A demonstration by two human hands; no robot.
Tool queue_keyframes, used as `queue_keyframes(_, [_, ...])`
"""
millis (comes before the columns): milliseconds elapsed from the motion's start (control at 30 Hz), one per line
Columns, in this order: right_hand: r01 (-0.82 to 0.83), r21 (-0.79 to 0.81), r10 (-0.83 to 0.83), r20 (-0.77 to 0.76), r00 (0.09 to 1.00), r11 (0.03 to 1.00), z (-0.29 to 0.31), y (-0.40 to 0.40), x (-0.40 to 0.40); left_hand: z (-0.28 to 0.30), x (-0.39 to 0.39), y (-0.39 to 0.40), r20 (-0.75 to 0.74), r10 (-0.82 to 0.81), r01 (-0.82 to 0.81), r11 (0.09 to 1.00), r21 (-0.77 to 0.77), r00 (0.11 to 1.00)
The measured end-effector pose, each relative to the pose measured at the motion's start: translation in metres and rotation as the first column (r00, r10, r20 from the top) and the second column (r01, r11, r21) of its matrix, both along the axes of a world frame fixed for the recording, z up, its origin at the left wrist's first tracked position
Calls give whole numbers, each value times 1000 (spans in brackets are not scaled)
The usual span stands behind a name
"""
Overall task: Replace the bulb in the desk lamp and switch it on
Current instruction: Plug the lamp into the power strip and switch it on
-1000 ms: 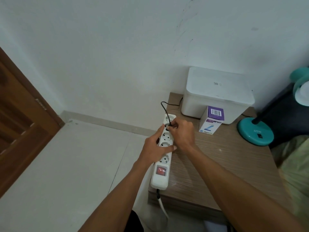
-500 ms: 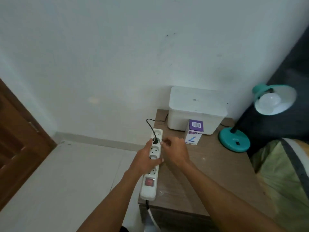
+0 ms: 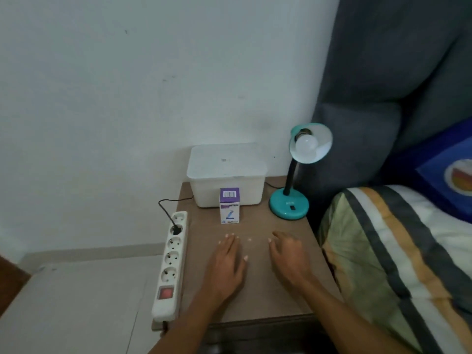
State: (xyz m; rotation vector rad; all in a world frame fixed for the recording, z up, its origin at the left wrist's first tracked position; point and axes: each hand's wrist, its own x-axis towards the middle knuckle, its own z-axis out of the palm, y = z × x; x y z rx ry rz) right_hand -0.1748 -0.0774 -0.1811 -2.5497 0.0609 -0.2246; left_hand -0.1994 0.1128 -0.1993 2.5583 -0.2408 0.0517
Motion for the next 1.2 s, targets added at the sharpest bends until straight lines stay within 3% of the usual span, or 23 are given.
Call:
queue_keyframes(200, [16, -45, -15, 19, 1000, 999, -24, -59, 33, -12, 58, -75, 11, -136, 136, 991, 2, 991])
queue_keyframes(500, [-131, -172, 136, 13, 991, 976, -64, -86, 102, -38, 145, -115, 1, -264, 262, 958, 116, 965])
queue_keyframes(1200, [-130, -139, 143, 87, 986, 982, -77, -85, 109, -54, 152, -116, 55, -260, 256, 964, 65, 964])
